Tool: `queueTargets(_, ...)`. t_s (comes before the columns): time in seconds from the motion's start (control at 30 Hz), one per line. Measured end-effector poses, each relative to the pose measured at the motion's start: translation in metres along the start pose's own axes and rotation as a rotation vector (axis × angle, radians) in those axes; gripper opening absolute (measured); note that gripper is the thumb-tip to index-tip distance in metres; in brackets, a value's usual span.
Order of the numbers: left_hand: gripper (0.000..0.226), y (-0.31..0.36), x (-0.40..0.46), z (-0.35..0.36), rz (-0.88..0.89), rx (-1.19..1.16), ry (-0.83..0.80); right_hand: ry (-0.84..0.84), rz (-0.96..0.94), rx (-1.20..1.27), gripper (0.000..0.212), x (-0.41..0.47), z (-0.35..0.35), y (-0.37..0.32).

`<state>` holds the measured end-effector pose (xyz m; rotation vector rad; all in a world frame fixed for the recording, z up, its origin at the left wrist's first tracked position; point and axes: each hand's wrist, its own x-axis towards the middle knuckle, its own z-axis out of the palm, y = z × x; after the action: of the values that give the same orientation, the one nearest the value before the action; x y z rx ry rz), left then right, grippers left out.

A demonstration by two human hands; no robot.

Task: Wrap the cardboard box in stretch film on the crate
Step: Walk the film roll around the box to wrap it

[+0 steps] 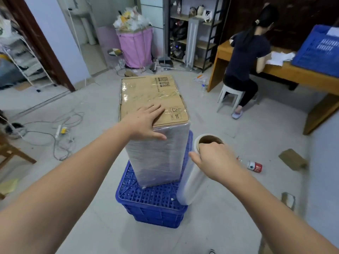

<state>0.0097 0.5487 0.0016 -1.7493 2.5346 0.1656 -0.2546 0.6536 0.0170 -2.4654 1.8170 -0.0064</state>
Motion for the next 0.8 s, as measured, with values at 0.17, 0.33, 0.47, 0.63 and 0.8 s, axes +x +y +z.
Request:
queueTargets(0.17, 0.104, -0.001, 0.002, 0.009, 0.028, 0.014, 0.053, 0.049, 0.27, 0.076, 0.031, 0.0, 0.011, -0.021)
queueTargets(0.33, 0.102, -0.004, 0.004, 0.018, 0.037, 0.03, 0.079, 0.121, 0.326, -0.08, 0.063, 0.001, 0.017, -0.03)
queueTargets(0.47, 0.101, -0.003, 0.008, 0.019, 0.033, 0.048, 0.091, 0.136, 0.189, -0.103, 0.058, -0.008, 0.026, -0.03)
queueTargets(0.63, 0.099, 0.005, 0.011, 0.02, 0.025, 0.062, 0.085, 0.217, -0.08, -0.117, 0.065, -0.026, 0.03, -0.054)
queueTargets(0.8, 0.1, 0.007, 0.008, 0.024, 0.025, 0.07, 0.104, 0.269, -0.323, -0.161, 0.049, -0.032, 0.045, -0.093)
